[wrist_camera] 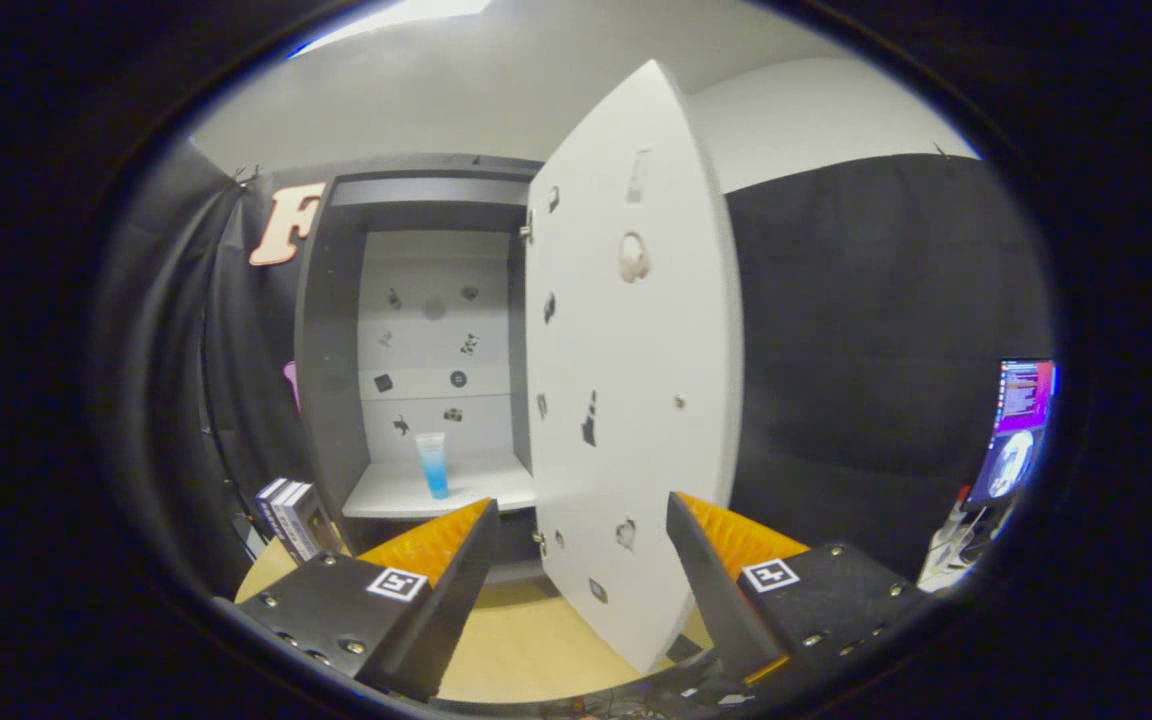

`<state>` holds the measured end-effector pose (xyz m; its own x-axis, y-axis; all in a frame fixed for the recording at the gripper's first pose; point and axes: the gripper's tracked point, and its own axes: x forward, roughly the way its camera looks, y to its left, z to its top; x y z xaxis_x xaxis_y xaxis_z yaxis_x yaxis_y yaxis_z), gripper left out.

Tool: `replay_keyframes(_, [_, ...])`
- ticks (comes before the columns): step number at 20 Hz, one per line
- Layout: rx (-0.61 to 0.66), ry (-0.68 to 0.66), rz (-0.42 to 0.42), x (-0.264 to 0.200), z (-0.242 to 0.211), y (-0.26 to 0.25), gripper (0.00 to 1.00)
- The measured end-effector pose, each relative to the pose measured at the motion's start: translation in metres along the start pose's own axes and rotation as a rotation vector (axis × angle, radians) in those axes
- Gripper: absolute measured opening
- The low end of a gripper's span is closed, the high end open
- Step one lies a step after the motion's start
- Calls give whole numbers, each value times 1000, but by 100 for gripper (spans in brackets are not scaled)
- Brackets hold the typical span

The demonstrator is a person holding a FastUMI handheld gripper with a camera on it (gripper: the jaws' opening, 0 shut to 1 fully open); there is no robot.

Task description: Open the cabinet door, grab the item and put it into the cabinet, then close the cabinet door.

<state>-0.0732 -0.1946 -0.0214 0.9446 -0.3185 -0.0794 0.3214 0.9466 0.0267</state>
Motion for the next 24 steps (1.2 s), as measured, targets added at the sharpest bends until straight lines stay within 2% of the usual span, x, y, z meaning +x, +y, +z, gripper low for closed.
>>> replay_keyframes(6, [4, 41, -106, 2, -8, -100, 99])
replay_keyframes(9, [5, 57, -103, 23, -11, -127, 99])
replay_keyframes(16, [-5, 61, 22, 67, -20, -122, 98])
replay_keyframes(20, [-18, 50, 77, 65, -17, -109, 96])
replay_keyframes(24, [-5, 58, 186, 57, -22, -76, 96])
